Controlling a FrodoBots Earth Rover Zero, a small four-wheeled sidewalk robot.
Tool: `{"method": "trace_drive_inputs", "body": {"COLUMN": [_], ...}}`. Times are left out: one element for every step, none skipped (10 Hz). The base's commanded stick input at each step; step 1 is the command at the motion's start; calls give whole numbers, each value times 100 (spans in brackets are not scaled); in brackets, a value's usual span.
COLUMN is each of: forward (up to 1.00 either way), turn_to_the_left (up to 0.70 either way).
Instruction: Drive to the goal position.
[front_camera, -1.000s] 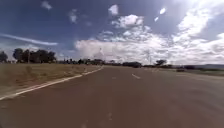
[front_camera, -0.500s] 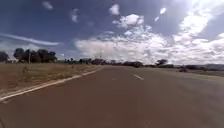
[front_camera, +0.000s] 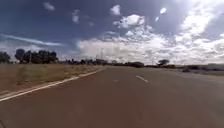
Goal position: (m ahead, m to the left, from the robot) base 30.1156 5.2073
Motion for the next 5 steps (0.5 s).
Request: {"method": "trace_drive_inputs", "body": {"forward": [100,100,100,100,100], "turn_to_the_left": [0,0,0,0,0]}}
